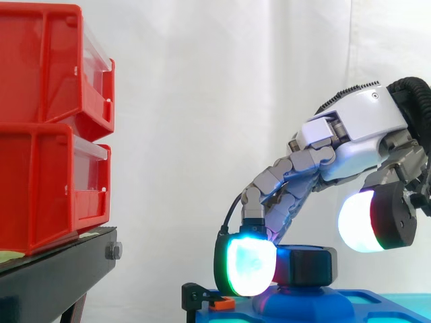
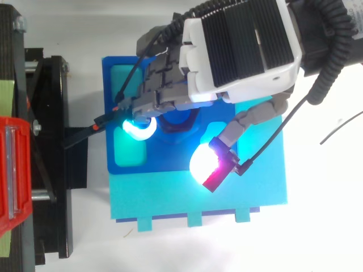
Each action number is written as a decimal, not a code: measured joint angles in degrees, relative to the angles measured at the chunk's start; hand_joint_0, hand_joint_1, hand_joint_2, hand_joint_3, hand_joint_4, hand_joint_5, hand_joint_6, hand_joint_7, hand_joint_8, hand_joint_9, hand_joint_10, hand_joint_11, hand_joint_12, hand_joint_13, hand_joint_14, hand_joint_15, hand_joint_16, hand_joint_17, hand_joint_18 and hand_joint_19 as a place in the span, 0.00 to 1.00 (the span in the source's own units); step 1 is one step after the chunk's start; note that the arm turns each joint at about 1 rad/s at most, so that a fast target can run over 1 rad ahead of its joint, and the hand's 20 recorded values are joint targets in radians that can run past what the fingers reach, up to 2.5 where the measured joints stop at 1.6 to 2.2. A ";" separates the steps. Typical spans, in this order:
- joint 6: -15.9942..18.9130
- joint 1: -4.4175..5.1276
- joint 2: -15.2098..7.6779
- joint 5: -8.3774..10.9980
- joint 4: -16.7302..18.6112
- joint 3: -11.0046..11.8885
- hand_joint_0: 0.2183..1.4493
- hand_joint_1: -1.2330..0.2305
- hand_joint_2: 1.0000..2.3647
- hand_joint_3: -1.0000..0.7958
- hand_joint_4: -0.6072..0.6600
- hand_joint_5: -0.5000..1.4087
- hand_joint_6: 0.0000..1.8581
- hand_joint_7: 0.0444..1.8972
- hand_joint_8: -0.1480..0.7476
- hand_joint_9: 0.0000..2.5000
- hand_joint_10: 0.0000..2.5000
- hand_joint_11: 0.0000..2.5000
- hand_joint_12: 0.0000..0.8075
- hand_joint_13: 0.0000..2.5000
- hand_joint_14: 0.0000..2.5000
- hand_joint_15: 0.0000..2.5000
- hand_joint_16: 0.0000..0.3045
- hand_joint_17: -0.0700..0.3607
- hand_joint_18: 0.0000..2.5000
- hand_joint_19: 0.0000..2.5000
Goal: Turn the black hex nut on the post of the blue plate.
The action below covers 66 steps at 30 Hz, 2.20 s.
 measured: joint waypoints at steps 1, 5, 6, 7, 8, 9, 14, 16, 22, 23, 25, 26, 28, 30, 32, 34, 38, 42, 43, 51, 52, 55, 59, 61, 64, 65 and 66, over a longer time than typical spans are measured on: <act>-0.14 -0.06 0.00 -0.02 -0.05 -0.01 0.22 0.53 0.00 0.28 0.63 0.18 0.27 0.45 0.39 0.22 0.00 0.09 0.36 0.25 0.01 0.14 0.09 0.30 0.06 0.15; -0.89 -0.35 0.00 -0.11 -0.26 -0.01 0.22 0.53 0.00 0.28 0.63 0.18 0.27 0.45 0.38 0.22 0.00 0.09 0.36 0.25 0.01 0.14 0.09 0.30 0.06 0.15; -1.08 -0.42 0.00 -0.13 -0.34 -0.02 0.22 0.53 0.00 0.28 0.63 0.18 0.27 0.45 0.38 0.22 0.00 0.09 0.36 0.25 0.01 0.14 0.09 0.30 0.06 0.15; -1.26 -0.49 0.00 -0.14 -0.42 -0.01 0.22 0.53 0.00 0.28 0.63 0.18 0.27 0.45 0.39 0.22 0.00 0.09 0.36 0.25 0.01 0.14 0.09 0.30 0.06 0.15; -1.46 -0.56 0.00 -0.14 -0.52 -0.02 0.22 0.53 0.00 0.28 0.63 0.18 0.27 0.45 0.38 0.22 0.00 0.09 0.36 0.25 0.01 0.14 0.08 0.30 0.06 0.15; -1.61 -0.62 0.00 -0.15 -0.59 -0.01 0.22 0.53 0.00 0.28 0.63 0.18 0.27 0.45 0.38 0.22 0.00 0.09 0.36 0.25 0.01 0.14 0.08 0.30 0.06 0.15; -2.29 -0.95 -0.01 -0.16 -0.73 -0.01 0.22 0.53 0.00 0.28 0.63 0.18 0.27 0.45 0.38 0.22 0.00 0.09 0.36 0.25 0.01 0.14 0.08 0.30 0.06 0.15; -2.53 -1.04 -0.01 -0.18 -0.71 -0.01 0.22 0.53 0.00 0.28 0.63 0.18 0.27 0.45 0.38 0.22 0.00 0.09 0.36 0.25 0.01 0.14 0.08 0.30 0.06 0.15; -2.91 -1.31 -0.01 -0.26 -0.69 -0.01 0.22 0.53 0.00 0.28 0.63 0.18 0.27 0.45 0.38 0.22 0.00 0.09 0.36 0.25 0.01 0.14 0.08 0.30 0.06 0.15; -2.95 -1.39 -0.01 -0.29 -0.68 -0.01 0.22 0.53 0.00 0.28 0.63 0.18 0.27 0.45 0.38 0.22 0.00 0.09 0.36 0.25 0.01 0.14 0.08 0.30 0.06 0.15; -2.99 -1.50 -0.01 -0.33 -0.68 -0.01 0.22 0.53 0.00 0.28 0.63 0.18 0.27 0.45 0.38 0.22 0.00 0.09 0.36 0.25 0.01 0.14 0.09 0.30 0.06 0.15; -3.00 -1.57 -0.01 -0.38 -0.68 -0.01 0.22 0.53 0.00 0.28 0.62 0.18 0.27 0.45 0.38 0.22 0.00 0.09 0.36 0.25 0.01 0.14 0.09 0.30 0.06 0.15; -3.02 -1.70 -0.01 -0.47 -0.70 -0.01 0.22 0.53 0.00 0.28 0.63 0.18 0.27 0.45 0.38 0.22 0.00 0.09 0.36 0.25 0.01 0.14 0.09 0.30 0.06 0.15; -3.06 -1.89 0.00 -0.67 -0.73 0.00 0.22 0.53 0.00 0.28 0.63 0.18 0.27 0.45 0.38 0.22 0.00 0.09 0.36 0.25 0.01 0.14 0.09 0.30 0.06 0.15; -3.08 -2.07 -0.01 -0.96 -0.75 -0.01 0.22 0.53 0.00 0.28 0.63 0.18 0.27 0.45 0.38 0.22 0.00 0.09 0.36 0.25 0.01 0.14 0.09 0.30 0.06 0.15; -3.10 -2.20 -0.01 -1.13 -0.76 -0.01 0.22 0.53 0.00 0.28 0.62 0.18 0.27 0.45 0.38 0.22 0.00 0.09 0.36 0.25 0.01 0.14 0.09 0.30 0.06 0.15; -3.10 -2.41 0.01 -1.28 -0.77 0.00 0.22 0.53 0.00 0.28 0.63 0.18 0.27 0.45 0.39 0.22 0.00 0.09 0.36 0.25 0.01 0.14 0.08 0.30 0.06 0.15; -3.11 -2.63 0.00 -1.41 -0.77 -0.01 0.22 0.54 0.00 0.28 0.63 0.18 0.27 0.45 0.38 0.22 0.00 0.09 0.36 0.25 0.01 0.14 0.08 0.30 0.06 0.15; -3.11 -2.67 0.00 -1.43 -0.77 -0.01 0.22 0.53 0.00 0.28 0.63 0.18 0.27 0.45 0.38 0.22 0.00 0.09 0.36 0.25 0.01 0.14 0.08 0.30 0.06 0.15; -3.19 -3.23 0.00 -1.91 -0.95 0.07 0.22 0.53 0.00 0.28 0.63 0.18 0.27 0.45 0.39 0.22 0.00 0.09 0.36 0.25 0.01 0.14 0.08 0.30 0.05 0.15; -3.19 -3.31 0.00 -2.01 -0.98 0.10 0.22 0.53 0.00 0.28 0.63 0.18 0.27 0.45 0.39 0.22 0.00 0.09 0.36 0.25 0.01 0.14 0.08 0.30 0.05 0.15; -3.23 -3.61 0.02 -2.33 -1.10 0.15 0.22 0.53 0.00 0.28 0.63 0.18 0.27 0.45 0.38 0.22 0.00 0.09 0.36 0.25 0.01 0.14 0.08 0.30 0.05 0.15; -3.61 -4.03 0.02 -2.76 -1.98 0.68 0.22 0.53 0.00 0.28 0.63 0.18 0.27 0.45 0.38 0.22 0.00 0.09 0.36 0.25 0.01 0.14 0.08 0.29 0.05 0.15; -3.99 -4.19 0.04 -2.87 -2.63 1.11 0.22 0.53 0.00 0.28 0.63 0.18 0.27 0.45 0.39 0.22 0.00 0.09 0.36 0.25 0.01 0.14 0.08 0.29 0.05 0.15; -4.63 -4.40 0.04 -2.95 -3.96 1.96 0.22 0.53 0.00 0.28 0.63 0.18 0.27 0.45 0.38 0.22 0.00 0.09 0.36 0.25 0.01 0.14 0.08 0.29 0.05 0.15; -4.81 -4.49 0.04 -2.96 -4.51 2.30 0.22 0.53 0.00 0.28 0.63 0.18 0.27 0.45 0.39 0.22 0.00 0.09 0.36 0.25 0.01 0.14 0.08 0.29 0.05 0.15; -4.92 -4.57 0.05 -2.96 -4.97 2.61 0.22 0.53 0.00 0.28 0.63 0.18 0.27 0.45 0.39 0.22 0.00 0.09 0.36 0.25 0.01 0.14 0.08 0.29 0.05 0.15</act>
